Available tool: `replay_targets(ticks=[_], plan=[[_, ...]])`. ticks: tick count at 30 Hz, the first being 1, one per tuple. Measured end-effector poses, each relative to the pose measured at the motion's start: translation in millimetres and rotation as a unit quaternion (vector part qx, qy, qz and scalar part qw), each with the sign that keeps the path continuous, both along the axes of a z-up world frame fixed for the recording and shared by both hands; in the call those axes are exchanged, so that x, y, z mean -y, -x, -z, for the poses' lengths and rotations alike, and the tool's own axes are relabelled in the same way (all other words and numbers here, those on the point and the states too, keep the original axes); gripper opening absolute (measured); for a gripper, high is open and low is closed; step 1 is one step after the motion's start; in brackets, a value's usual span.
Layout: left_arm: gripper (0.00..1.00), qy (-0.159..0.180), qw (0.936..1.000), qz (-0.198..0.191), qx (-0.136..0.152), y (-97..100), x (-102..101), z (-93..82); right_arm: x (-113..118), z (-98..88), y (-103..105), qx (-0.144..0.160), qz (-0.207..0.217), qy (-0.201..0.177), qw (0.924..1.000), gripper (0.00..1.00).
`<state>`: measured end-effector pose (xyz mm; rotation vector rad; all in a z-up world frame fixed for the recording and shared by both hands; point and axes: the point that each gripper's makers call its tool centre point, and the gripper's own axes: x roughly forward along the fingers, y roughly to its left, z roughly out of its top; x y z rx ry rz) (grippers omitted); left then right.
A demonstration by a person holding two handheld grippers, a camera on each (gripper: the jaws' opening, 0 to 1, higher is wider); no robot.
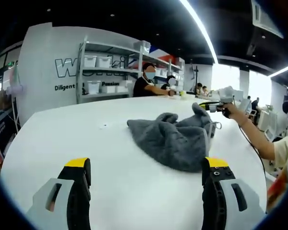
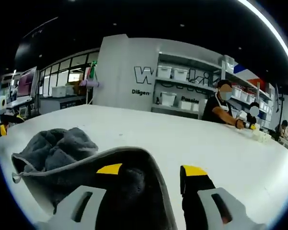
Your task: Fold the towel on the table until its edges align and the towel forms a compact rectangular stack.
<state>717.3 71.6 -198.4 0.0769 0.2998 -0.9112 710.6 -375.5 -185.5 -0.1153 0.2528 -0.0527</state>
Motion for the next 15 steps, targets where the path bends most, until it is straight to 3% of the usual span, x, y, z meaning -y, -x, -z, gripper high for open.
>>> replay_targets(ticks=[4, 13, 15], plan=[[0.95, 0.0, 1.0, 0.001, 0.0, 1.8, 1.3, 0.7, 0.2, -1.2, -0.6, -0.005, 0.003, 0.017, 0.9998, 0.73], [0.95, -0.001, 1.0, 0.001, -0.001, 3.0, 1.7, 0.6, 6.4, -3.7, 2.6, -0.006, 0.01, 0.016, 0.9998, 0.99], [0.95, -0.002, 1.0, 0.001, -0.001, 2.8, 1.4, 0.5, 7.6, -4.3, 5.1, -0.004, 0.01, 0.009, 0.9999, 0.99]])
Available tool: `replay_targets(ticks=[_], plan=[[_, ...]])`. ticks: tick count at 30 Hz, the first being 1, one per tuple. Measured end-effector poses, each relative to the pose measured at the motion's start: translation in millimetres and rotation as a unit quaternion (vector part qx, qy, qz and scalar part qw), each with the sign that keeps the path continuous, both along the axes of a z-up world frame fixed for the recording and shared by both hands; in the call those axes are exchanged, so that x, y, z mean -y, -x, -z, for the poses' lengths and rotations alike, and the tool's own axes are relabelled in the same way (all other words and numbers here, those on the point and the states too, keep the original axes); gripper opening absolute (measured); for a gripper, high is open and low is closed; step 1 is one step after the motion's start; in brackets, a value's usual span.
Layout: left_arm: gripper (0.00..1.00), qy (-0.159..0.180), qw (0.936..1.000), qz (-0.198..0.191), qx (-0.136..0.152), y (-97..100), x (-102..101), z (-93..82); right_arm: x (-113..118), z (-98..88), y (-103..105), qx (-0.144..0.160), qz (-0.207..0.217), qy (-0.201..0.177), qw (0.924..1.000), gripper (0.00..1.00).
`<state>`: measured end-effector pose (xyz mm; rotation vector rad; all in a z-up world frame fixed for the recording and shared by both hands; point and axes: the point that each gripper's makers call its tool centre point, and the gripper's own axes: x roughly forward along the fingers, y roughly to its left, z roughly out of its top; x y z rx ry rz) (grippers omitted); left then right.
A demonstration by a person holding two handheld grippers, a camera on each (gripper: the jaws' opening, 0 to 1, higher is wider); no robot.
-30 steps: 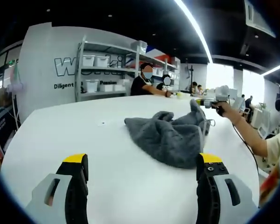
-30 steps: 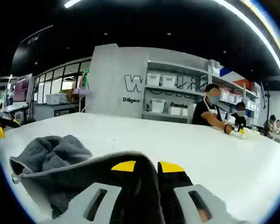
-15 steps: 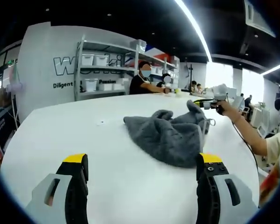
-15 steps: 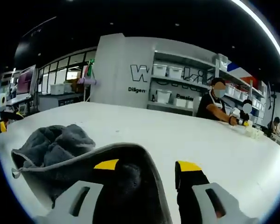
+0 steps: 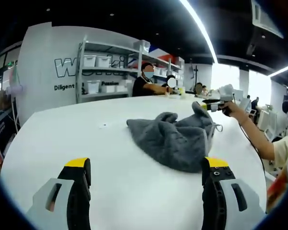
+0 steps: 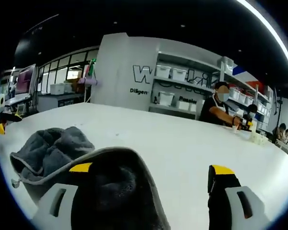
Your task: Fold the towel on the table until its edges align and the towel forms a compact rectangular stack.
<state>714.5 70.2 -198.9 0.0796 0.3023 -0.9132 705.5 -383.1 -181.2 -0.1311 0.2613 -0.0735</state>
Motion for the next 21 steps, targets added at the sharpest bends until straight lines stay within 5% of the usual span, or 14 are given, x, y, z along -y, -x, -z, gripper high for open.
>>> replay_targets(ticks=[6, 21], plan=[[0.95, 0.001, 1.0, 0.001, 0.001, -0.1, 0, -0.8, -2, -0.7, 1, 0.005, -0.017, -0.026, 0.9995, 0.99], [0.94, -0.011, 0.9994, 0.022, 0.025, 11.9, 20, -7.9, -5, 0.3, -1, -0.002, -0.024, -0.019, 0.9995, 0.99]])
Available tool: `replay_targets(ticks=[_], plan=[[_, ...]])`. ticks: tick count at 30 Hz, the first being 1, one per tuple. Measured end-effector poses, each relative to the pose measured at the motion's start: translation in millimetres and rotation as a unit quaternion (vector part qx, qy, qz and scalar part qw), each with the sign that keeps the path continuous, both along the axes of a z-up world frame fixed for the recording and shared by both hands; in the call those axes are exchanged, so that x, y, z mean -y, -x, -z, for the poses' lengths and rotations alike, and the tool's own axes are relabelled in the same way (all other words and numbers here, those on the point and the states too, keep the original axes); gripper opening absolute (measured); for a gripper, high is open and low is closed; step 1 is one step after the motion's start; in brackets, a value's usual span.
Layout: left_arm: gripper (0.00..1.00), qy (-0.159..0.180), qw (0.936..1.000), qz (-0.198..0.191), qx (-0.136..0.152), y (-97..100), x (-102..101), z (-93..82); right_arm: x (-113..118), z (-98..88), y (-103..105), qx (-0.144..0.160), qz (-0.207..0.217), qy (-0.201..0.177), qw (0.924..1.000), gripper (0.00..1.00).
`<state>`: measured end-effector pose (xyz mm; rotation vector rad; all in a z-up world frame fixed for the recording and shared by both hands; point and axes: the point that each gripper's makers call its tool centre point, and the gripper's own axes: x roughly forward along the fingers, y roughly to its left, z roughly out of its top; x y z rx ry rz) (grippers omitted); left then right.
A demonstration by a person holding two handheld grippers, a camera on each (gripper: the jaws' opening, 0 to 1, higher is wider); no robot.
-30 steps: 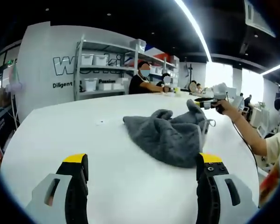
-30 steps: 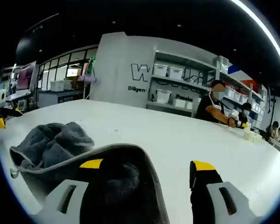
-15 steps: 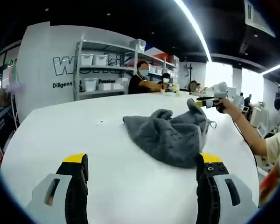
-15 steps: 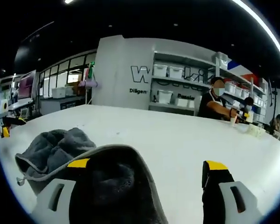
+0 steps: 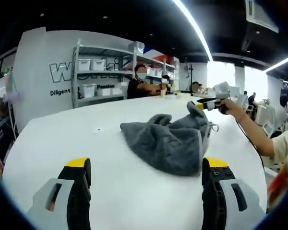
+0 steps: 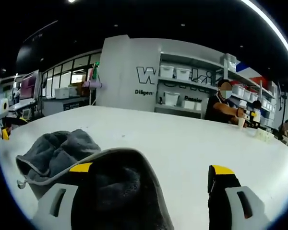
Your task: Fold the towel on the table until its edges align and the towel forms a compact rectangular stack.
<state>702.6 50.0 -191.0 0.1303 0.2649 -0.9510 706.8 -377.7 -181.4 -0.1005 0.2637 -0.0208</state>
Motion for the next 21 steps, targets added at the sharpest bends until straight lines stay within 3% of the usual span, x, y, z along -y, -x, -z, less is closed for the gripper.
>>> replay_targets(ticks=[3, 12, 17, 21], plan=[[0.93, 0.005, 0.9998, 0.001, 0.02, 2.0, 8, -7.3, 0, 0.0, 0, 0.0, 0.0, -0.001, 1.0, 0.99], [0.92, -0.007, 0.9987, 0.037, 0.034, 18.6, 42, -6.2, 1, -1.3, 0, 0.0, 0.0, -0.003, 1.0, 0.99], [0.92, -0.008, 0.9975, 0.067, 0.02, 32.6, 65, -0.3, 0, -2.6, 0, 0.001, -0.001, -0.005, 1.0, 0.99], [0.92, 0.0, 0.9962, 0.084, 0.026, 40.0, 84, -4.6, -1, -3.7, 1, 0.005, -0.004, -0.014, 0.9999, 0.99]])
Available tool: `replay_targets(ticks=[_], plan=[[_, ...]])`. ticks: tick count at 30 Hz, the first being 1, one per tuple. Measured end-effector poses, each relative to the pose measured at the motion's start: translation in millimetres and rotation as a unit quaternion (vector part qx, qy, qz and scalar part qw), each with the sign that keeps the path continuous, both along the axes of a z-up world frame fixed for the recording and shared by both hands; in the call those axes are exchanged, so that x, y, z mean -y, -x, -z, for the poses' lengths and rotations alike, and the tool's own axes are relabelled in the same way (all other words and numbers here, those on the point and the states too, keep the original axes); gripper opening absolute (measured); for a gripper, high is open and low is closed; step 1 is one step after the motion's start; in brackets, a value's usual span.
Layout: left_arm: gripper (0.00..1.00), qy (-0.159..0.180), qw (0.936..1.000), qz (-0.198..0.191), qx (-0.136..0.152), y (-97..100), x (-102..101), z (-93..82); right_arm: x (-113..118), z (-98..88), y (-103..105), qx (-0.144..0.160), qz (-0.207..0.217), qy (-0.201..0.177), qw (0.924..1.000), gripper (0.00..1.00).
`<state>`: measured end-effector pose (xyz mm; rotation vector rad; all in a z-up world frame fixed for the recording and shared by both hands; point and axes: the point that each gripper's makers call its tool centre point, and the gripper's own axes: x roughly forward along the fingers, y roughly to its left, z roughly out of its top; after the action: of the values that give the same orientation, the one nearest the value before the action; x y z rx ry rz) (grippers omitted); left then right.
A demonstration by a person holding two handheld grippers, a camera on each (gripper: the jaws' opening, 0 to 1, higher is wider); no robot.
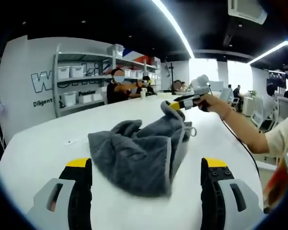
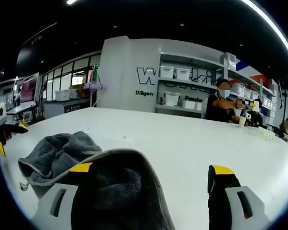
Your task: Fold the towel on the table until its edges align and the towel forms a compact rectangular stack.
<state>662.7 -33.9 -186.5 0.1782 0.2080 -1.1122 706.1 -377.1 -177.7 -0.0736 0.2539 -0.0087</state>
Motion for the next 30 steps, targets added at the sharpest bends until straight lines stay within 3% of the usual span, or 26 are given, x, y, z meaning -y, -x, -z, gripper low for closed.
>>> replay_targets(ticks=[8, 16, 19, 22, 30], plan=[[0.9, -0.017, 0.9995, 0.025, -0.009, 11.0, 36, 12.3, -5, -1.2, -1, 0.002, -0.01, -0.009, 0.9999, 0.99], [0.75, -0.003, 0.9994, 0.031, -0.017, 14.2, 62, 11.7, -11, -7.1, 2, 0.013, -0.022, -0.021, 0.9995, 0.95], [0.71, 0.002, 0.9995, 0.022, -0.021, 10.5, 65, 15.1, -11, -7.0, 2, 0.014, -0.025, -0.026, 0.9993, 0.95], [0.64, -0.015, 0.9997, 0.014, -0.015, 6.4, 64, 24.1, -10, -8.1, 2, 0.016, -0.026, -0.031, 0.999, 0.95], [0.37, -0.033, 0.9993, -0.018, 0.007, -8.2, 54, 33.3, -16, -9.9, 4, 0.019, -0.035, -0.036, 0.9986, 0.96]])
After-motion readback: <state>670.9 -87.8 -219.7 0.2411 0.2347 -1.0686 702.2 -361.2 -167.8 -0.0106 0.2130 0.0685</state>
